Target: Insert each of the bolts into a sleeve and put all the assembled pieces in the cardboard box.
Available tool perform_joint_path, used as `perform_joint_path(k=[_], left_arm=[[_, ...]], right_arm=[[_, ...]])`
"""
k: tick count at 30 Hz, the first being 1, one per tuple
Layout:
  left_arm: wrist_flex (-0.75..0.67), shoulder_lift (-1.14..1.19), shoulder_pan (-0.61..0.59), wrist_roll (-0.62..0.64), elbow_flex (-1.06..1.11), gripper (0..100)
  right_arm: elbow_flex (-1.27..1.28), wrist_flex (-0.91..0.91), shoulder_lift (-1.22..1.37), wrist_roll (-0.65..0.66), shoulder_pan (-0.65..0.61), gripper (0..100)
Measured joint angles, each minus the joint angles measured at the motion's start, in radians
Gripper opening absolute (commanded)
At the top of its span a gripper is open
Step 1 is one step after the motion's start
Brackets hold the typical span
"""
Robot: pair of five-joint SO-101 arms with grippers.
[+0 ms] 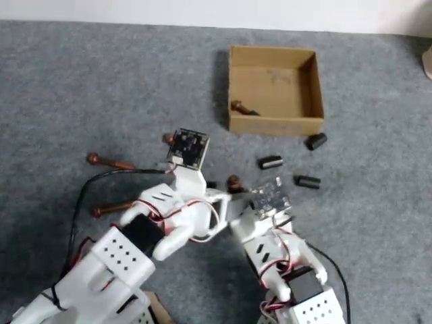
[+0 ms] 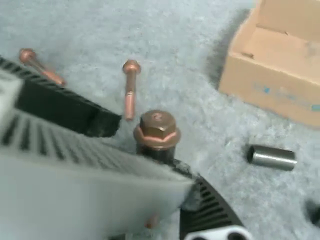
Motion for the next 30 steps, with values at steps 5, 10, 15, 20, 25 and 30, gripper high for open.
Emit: perform_joint_path(k=[5,10,15,20,25,30], left_arm=[[0.052,-0.002,-0.020,0.061,-0.003,23],[0.170,0.000,-0.138,0.092,-0.048,19],[0.278,0.000,-0.216,0.095,-0.057,17],[0.311,0.000,-0.276,0.098,-0.037,17],[0.285,0.000,-0.292,0.097,0.066,17],[0.196,0.000,-0.292,0.095,0.135,17]], right_arm=[[0.000,0.017,0.000,0.000,0.055,0.5],[-0.002,0.098,0.000,0.000,0.077,0.5],[-0.015,0.120,0.000,0.000,0.089,0.5],[-0.061,0.120,-0.002,0.000,0.144,0.4],[-0.077,0.120,-0.002,0.005,0.158,0.4],[-0.101,0.120,0.092,0.006,0.163,0.4]])
